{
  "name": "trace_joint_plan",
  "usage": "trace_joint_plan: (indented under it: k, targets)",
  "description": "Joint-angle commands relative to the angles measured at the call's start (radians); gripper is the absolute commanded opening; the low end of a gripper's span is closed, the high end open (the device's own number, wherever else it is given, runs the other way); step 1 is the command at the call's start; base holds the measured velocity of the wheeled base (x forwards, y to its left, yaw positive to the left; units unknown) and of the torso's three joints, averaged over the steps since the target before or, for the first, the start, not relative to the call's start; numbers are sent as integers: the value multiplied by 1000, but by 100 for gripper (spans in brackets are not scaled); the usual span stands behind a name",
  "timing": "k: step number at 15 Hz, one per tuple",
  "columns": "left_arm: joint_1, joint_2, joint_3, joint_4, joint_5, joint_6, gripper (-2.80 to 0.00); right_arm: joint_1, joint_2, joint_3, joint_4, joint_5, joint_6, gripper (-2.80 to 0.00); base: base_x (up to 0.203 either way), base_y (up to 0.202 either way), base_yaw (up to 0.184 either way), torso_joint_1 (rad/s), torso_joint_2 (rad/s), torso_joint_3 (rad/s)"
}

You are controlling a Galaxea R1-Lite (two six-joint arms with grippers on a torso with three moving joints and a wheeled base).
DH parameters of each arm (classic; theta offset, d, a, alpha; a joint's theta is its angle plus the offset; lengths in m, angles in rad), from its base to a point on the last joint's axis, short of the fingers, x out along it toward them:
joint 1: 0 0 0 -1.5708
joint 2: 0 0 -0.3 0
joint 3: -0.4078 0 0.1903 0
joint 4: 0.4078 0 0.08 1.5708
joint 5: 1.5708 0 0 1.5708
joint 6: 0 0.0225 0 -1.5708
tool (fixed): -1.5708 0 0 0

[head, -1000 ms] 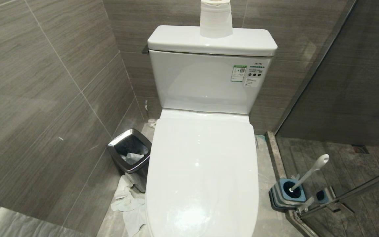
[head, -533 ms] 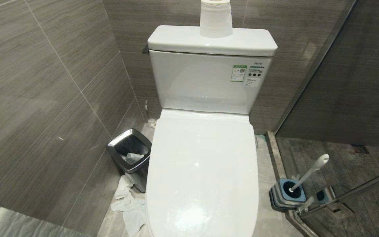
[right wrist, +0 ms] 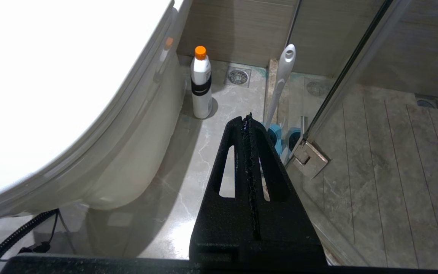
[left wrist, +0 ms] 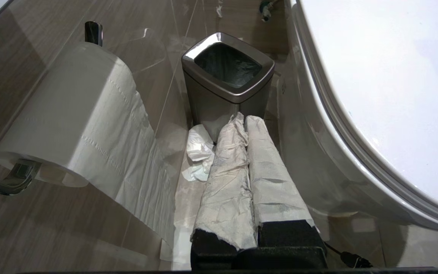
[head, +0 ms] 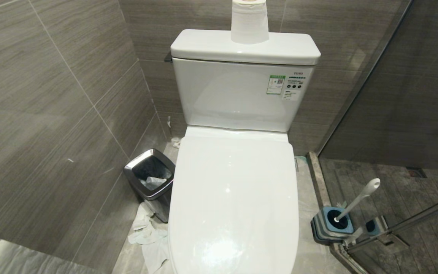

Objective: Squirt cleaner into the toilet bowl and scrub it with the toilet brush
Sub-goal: Use the left hand to lift the toilet lid slightly

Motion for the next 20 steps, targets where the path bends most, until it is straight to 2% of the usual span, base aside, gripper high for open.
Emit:
trace_joint_plan:
  k: [1, 20]
  targets:
    - [0, 0, 3, 0, 0, 0, -280, 1, 0, 2, 0, 0, 0, -280, 0, 0, 0, 0, 0, 0]
    - [0, 0, 3, 0, 0, 0, -280, 1, 0, 2, 0, 0, 0, -280, 0, 0, 0, 0, 0, 0]
